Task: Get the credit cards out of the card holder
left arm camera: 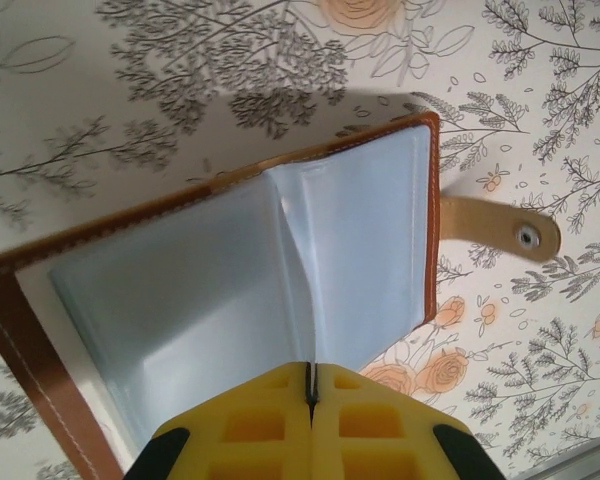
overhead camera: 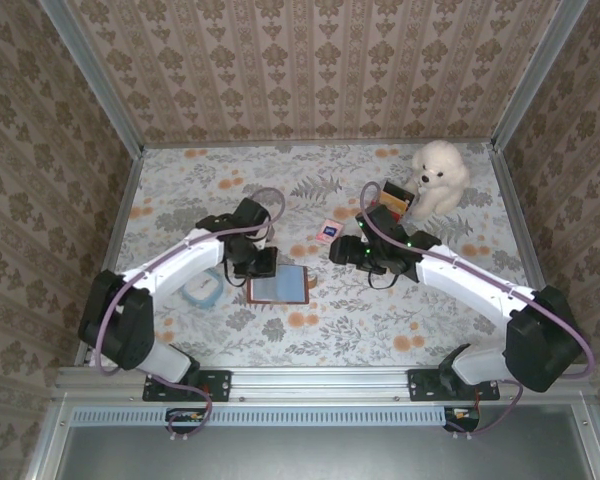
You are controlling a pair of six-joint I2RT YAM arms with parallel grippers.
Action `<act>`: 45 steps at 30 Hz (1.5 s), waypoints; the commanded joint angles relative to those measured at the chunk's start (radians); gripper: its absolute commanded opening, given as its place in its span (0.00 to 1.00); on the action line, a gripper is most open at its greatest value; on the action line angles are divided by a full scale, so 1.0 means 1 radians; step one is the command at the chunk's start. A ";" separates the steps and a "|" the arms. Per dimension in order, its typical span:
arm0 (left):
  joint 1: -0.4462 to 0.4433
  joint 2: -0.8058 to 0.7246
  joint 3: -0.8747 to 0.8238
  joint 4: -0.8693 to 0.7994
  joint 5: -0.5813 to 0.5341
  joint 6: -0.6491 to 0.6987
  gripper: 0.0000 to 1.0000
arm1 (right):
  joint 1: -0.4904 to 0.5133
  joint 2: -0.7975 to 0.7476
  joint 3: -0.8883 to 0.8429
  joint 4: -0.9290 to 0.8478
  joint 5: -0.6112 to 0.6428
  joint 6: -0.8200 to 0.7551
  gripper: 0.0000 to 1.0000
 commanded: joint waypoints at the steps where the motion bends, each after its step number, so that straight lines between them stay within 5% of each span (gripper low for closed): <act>1: -0.047 0.064 0.050 -0.013 -0.016 -0.036 0.00 | -0.013 -0.046 -0.037 -0.025 -0.018 0.007 0.73; 9: -0.170 0.219 0.153 0.016 -0.021 -0.123 0.06 | -0.039 -0.155 -0.112 -0.047 0.000 0.018 0.74; 14: -0.209 0.267 0.151 0.118 0.037 -0.190 0.38 | -0.049 -0.217 -0.147 -0.062 0.007 0.017 0.74; 21: -0.194 0.206 0.101 0.232 0.125 -0.224 0.59 | -0.051 -0.239 -0.150 -0.074 -0.015 0.014 0.74; 27: -0.088 0.081 0.014 0.282 0.159 -0.211 0.75 | 0.005 -0.184 -0.099 -0.056 -0.023 0.030 0.68; 37: 0.194 -0.065 -0.203 0.314 0.230 -0.184 0.76 | 0.294 0.171 0.145 -0.005 0.090 0.199 0.55; 45: 0.235 -0.028 -0.189 0.222 0.289 -0.060 0.58 | 0.335 0.396 0.182 0.066 0.081 0.379 0.45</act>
